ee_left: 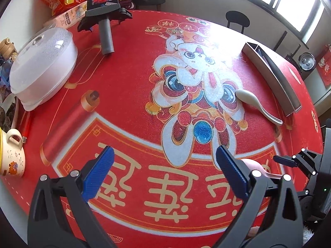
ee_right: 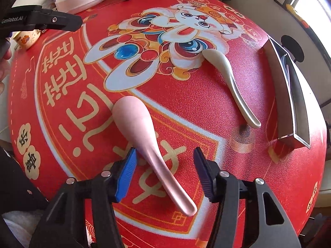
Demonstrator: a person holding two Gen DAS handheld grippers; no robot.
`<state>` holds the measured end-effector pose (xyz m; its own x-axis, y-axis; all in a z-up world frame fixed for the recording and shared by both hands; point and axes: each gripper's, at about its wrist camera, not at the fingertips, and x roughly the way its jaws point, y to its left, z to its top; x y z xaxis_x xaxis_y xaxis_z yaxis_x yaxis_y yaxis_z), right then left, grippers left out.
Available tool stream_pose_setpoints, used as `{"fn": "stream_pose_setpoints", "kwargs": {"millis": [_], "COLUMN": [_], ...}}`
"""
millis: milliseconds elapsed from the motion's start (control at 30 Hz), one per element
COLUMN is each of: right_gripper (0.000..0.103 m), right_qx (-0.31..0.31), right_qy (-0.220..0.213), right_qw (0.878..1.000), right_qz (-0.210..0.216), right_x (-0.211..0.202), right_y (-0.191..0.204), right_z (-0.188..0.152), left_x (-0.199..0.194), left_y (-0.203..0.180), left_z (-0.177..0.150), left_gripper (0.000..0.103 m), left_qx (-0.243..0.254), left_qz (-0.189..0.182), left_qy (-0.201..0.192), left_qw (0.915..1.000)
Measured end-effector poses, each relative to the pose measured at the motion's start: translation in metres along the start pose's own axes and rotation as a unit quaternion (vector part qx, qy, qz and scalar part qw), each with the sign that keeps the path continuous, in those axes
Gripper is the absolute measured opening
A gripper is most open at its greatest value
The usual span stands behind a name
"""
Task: Organize utensils
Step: 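Move both open tools back over the white and pink spoons, then grasp the pink spoon handle with the right tool while the left tool grasps the white spoon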
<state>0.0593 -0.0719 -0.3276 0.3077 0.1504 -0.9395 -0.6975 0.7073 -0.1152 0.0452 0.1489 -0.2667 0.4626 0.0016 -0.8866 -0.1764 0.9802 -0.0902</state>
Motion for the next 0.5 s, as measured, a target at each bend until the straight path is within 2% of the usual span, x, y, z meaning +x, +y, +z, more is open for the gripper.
{"fn": "stream_pose_setpoints", "kwargs": {"millis": [33,100,167,367,500], "right_gripper": [0.043,0.024,0.019,0.016,0.016], "right_qx": [0.002,0.016,0.039,0.128,0.174], "right_qy": [0.0,0.003,0.005,0.005,0.003], "right_qw": [1.0,1.0,0.999,0.992,0.985], "right_qz": [-0.003,-0.01,-0.015,-0.01,-0.008], "right_x": [0.0,0.001,0.002,0.004,0.005], "right_y": [-0.002,-0.01,-0.023,-0.066,-0.088], "right_z": [0.001,0.001,0.0,-0.013,-0.021], "left_x": [0.001,0.002,0.004,0.015,0.025], "left_y": [-0.001,-0.003,-0.007,-0.022,-0.041], "left_z": [0.001,0.002,0.003,0.007,0.013], "left_gripper": [0.097,0.097,0.097,0.097,0.097], "left_qx": [0.001,0.003,0.007,0.019,0.029], "left_qz": [-0.001,-0.003,-0.007,-0.025,-0.071], "left_qy": [0.0,0.0,0.002,0.011,0.022], "left_qw": [1.0,1.0,0.9999,0.9995,0.9968]}}
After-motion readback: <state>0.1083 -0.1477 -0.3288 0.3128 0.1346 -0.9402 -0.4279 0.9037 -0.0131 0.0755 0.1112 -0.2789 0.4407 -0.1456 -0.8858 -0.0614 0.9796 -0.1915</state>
